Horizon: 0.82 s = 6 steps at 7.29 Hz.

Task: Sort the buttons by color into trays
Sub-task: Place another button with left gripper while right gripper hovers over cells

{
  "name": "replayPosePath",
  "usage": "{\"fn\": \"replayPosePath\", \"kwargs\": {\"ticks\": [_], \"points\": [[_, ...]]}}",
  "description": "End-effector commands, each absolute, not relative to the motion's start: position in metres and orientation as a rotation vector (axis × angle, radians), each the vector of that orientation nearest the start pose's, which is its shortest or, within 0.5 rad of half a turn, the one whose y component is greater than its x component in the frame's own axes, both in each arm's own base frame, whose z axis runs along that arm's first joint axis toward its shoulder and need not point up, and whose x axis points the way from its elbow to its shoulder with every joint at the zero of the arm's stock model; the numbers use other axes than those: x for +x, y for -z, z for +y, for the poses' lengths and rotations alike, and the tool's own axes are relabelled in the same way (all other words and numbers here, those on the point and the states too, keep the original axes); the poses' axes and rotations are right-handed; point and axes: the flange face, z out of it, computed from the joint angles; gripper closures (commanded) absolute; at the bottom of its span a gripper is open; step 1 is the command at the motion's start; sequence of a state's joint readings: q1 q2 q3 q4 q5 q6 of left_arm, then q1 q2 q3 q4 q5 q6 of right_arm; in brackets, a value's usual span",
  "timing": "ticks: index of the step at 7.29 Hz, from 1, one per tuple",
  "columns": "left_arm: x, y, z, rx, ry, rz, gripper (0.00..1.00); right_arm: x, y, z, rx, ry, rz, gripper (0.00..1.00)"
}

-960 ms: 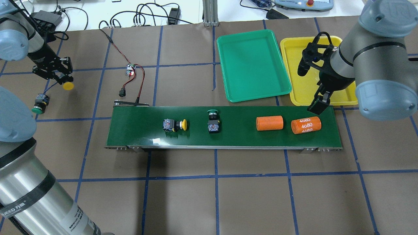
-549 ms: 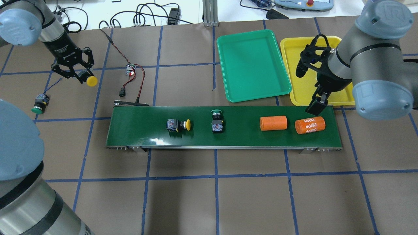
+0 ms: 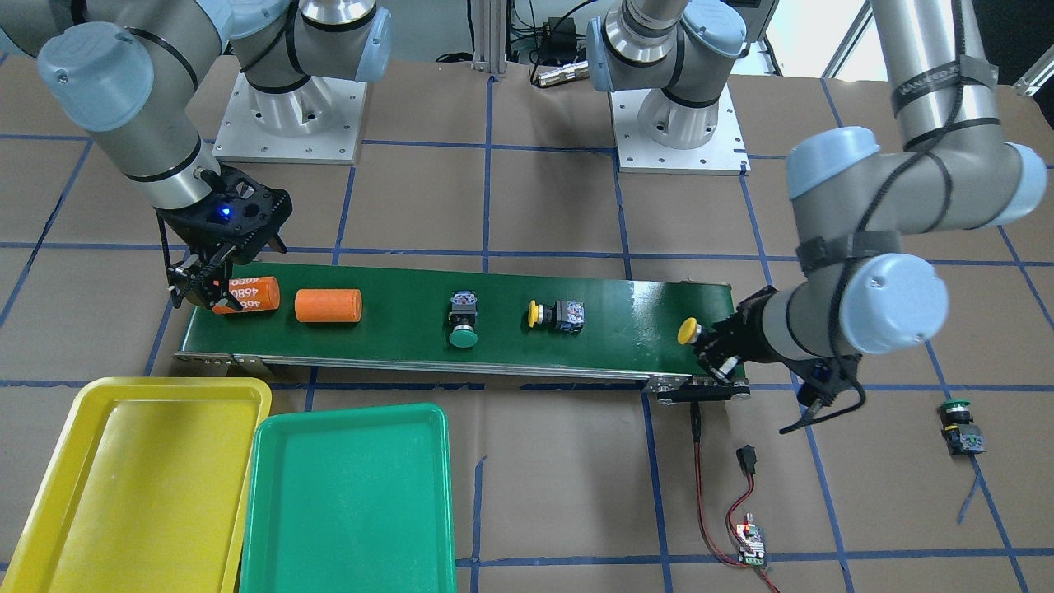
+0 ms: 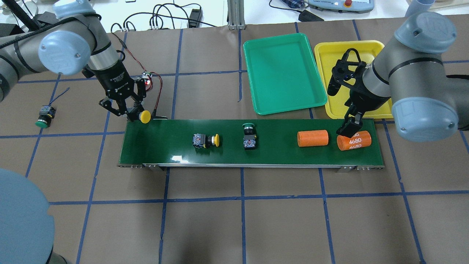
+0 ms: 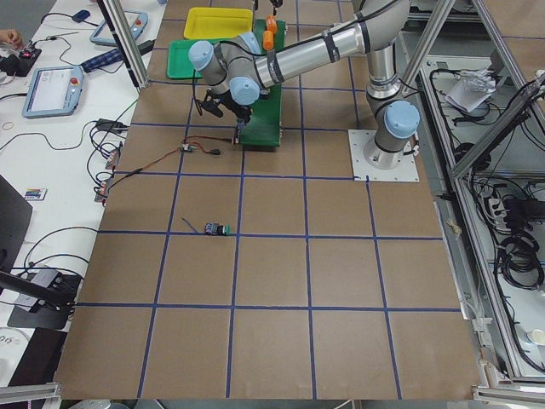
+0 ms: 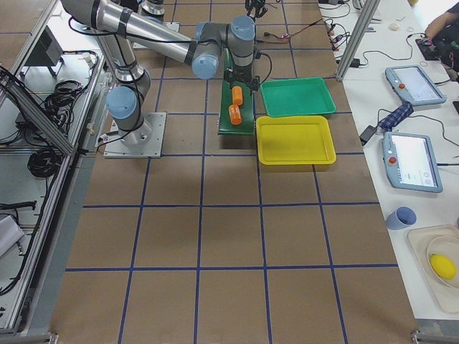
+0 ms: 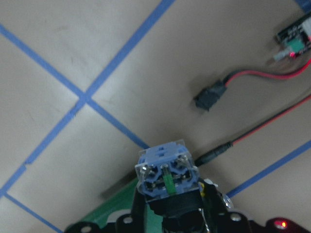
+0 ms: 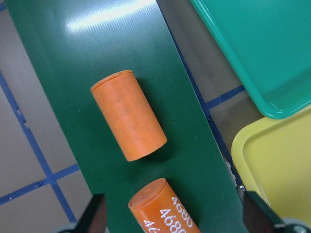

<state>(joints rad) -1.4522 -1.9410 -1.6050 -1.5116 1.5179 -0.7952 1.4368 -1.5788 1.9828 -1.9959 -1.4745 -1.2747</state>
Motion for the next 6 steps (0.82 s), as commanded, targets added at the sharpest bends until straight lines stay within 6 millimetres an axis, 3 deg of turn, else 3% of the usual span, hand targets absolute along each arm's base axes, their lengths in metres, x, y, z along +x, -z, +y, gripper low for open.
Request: {"fn": "replayPosePath", "kwargs": {"ticks": [1,2,3,4,5,6], "points": [[-0.122,-0.257,-0.553,-1.412,-0.411,2.697,1.0,0.087,-0.332,-0.47,-1.691,0.112,2.568,0.0],[-0.128,-0.251,-0.55,-1.405,-0.404,2.704,0.87,0.095,-0.334,-0.469,-1.712,0.115,2.556,0.0],[-0.128,-0.245,-0.55,-1.408,-0.418,2.694,0.31,0.1,-0.332,-0.468,-1.727,0.114,2.54,0.0],[-0.122,-0.259,-0.558,-1.413,-0.383,2.727,0.0,0.101,-0.332,-0.467,-1.73,0.112,2.537,0.0],[-0.116,-0.278,-0.568,-1.43,-0.351,2.767,0.0,0.101,-0.328,-0.468,-1.74,0.1,2.528,0.0],[-0.091,-0.298,-0.578,-1.218,-0.326,2.887,0.0,0.101,-0.327,-0.469,-1.77,0.098,2.505,0.0]]}}
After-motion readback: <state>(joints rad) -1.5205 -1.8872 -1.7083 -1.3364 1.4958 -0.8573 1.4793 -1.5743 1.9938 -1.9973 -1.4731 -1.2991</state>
